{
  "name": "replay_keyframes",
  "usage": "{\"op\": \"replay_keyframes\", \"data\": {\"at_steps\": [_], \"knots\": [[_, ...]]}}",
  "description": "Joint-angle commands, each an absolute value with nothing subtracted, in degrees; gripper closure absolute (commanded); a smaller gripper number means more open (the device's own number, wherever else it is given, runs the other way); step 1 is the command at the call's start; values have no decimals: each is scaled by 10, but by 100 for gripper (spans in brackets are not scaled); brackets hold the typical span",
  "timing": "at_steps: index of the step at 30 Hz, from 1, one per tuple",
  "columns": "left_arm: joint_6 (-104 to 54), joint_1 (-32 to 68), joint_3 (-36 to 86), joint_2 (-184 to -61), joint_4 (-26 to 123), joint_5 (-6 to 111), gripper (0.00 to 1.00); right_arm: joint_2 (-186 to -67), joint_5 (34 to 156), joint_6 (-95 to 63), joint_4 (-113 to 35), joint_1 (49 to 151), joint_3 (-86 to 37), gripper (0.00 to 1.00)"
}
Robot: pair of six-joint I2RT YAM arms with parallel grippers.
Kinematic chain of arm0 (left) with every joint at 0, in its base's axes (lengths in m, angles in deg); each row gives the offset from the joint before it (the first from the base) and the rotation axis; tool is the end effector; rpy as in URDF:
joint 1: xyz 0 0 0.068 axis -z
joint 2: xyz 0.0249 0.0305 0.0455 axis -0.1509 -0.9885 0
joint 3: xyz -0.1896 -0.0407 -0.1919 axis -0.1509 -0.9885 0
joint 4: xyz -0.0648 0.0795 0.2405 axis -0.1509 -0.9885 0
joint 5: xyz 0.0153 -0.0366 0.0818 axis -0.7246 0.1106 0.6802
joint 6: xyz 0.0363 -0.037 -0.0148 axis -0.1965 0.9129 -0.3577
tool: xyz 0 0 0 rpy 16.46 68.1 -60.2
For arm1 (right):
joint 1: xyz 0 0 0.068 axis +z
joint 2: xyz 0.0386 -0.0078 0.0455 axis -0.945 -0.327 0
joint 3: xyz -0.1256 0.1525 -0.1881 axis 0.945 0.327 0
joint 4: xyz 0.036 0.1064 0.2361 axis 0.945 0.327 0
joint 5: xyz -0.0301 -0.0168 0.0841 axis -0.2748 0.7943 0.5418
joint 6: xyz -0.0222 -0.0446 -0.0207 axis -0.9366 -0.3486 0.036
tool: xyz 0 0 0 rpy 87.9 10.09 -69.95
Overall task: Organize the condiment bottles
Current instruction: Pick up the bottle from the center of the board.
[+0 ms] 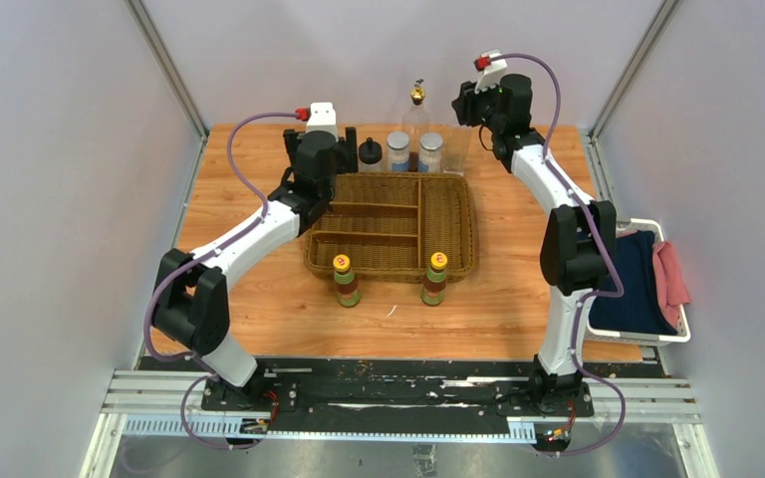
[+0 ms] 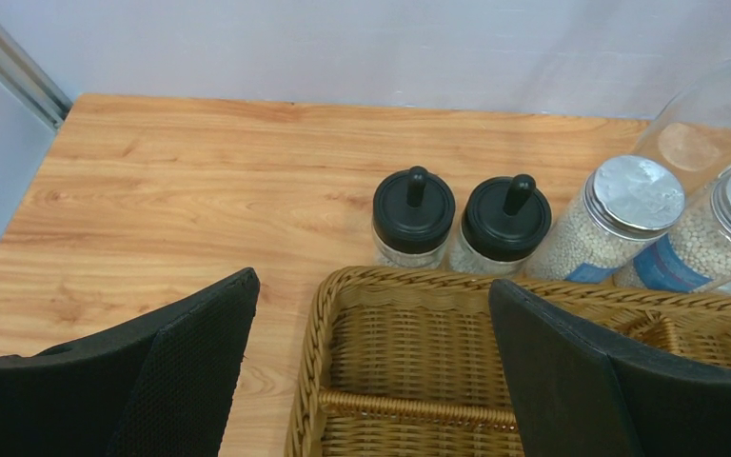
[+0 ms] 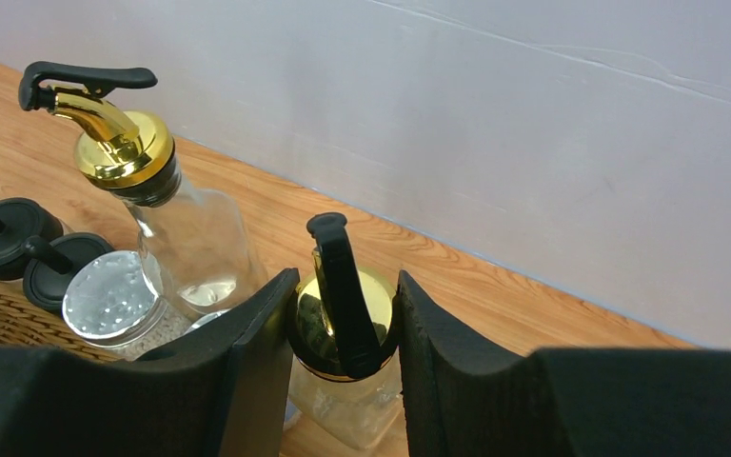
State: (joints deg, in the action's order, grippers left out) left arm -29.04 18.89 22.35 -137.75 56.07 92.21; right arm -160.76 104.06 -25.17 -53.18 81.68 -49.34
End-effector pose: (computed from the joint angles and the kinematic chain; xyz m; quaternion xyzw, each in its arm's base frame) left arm 0.3429 -0.1581 0.3210 -0.0383 0.7672 0.0176 0.6400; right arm 0.4826 0.1020 0.3465 -0.1812 0.6899 0.1526 0.6841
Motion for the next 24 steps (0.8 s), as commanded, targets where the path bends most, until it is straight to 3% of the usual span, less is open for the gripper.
{"op": "replay_keyframes", "data": {"at_steps": [1, 24], "knots": [[-285, 193, 242, -1390, 579, 934, 0, -1608, 1049, -254, -561, 808, -544, 100], [-268, 194, 240, -1380, 579, 916, 0, -1534, 1050, -269, -529, 807, -560, 100]]}}
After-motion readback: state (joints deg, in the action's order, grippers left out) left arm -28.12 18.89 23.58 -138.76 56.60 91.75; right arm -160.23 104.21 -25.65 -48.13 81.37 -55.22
